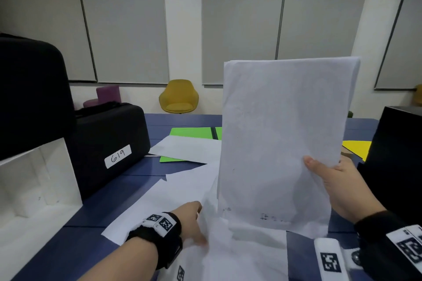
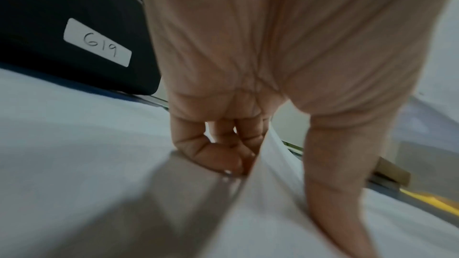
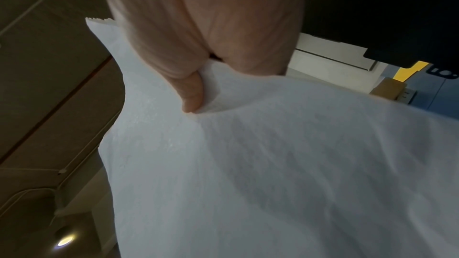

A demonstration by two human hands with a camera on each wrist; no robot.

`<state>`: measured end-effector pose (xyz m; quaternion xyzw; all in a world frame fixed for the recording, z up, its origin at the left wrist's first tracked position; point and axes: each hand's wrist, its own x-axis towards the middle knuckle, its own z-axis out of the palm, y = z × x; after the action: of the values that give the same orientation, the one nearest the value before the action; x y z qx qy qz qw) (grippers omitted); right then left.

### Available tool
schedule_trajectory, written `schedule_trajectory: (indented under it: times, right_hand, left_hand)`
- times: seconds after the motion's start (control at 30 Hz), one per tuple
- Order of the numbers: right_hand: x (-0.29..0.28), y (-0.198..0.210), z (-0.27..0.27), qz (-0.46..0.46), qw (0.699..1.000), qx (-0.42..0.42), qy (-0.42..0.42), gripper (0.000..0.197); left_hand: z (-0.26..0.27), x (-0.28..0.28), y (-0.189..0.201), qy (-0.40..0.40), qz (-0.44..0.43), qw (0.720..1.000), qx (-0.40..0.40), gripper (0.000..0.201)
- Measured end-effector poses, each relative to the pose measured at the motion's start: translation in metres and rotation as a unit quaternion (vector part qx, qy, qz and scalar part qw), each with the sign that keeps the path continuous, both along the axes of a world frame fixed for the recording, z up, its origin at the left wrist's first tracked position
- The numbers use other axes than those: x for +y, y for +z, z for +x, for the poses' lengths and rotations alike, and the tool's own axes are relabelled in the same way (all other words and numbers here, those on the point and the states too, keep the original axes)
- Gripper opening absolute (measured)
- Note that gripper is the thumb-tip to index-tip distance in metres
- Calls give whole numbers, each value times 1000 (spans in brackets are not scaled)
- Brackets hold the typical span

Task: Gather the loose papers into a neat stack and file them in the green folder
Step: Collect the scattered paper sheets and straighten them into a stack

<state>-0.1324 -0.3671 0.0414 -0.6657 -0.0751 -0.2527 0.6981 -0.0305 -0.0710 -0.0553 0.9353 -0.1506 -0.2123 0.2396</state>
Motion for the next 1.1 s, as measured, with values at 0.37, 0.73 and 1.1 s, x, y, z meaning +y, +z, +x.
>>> schedule_trajectory:
  times: [0.37,0.73,1.1]
  right_hand:
    - [5,0,-12,60,998,8,5,25]
    - [0,-8,1,-29,999,13,4,72]
    - [-4,7,20,-4,1000,8,-21,23]
  left_hand:
    - [35,61,3,305,51,950,-40,31]
    - [46,73,9,337,75,937,-59,10]
    - [40,-18,5,295,122,948,-14,102]
